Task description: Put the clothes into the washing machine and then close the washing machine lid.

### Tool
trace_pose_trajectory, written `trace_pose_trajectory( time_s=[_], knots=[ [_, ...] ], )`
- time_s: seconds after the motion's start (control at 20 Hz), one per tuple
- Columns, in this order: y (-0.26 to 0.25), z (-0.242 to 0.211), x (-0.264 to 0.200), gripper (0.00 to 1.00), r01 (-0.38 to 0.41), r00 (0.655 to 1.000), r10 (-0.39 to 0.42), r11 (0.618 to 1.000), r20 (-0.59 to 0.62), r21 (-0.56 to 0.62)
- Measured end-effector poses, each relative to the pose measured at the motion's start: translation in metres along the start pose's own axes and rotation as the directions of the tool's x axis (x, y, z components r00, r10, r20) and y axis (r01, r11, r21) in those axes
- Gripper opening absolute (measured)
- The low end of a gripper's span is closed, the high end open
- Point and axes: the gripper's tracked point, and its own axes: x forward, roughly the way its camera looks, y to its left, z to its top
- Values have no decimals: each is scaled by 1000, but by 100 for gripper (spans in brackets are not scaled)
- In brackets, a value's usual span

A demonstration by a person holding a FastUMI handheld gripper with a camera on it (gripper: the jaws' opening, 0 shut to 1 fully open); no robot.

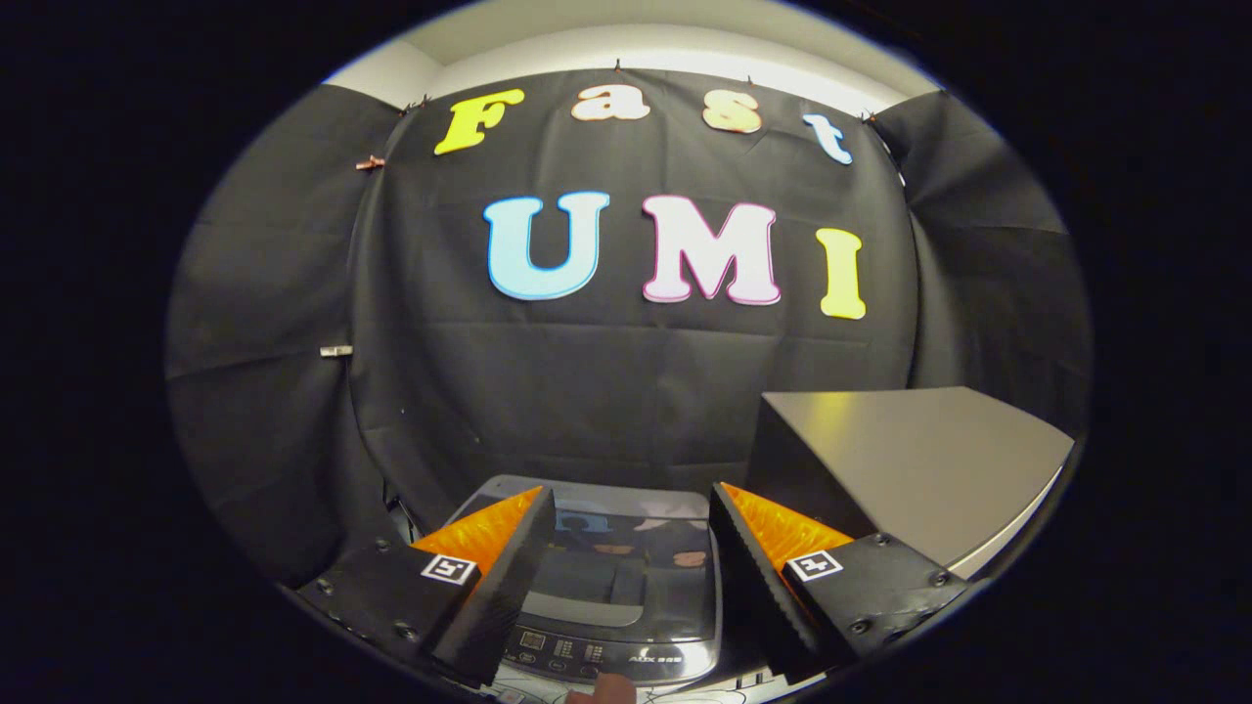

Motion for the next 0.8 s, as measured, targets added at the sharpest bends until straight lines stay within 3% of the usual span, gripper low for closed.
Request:
trace_pose_trajectory(
  time_s=[0.8],
  knots=[
    [-95, 63, -151, 99, 62, 984, -52, 997, 171, -51]
  ],
)
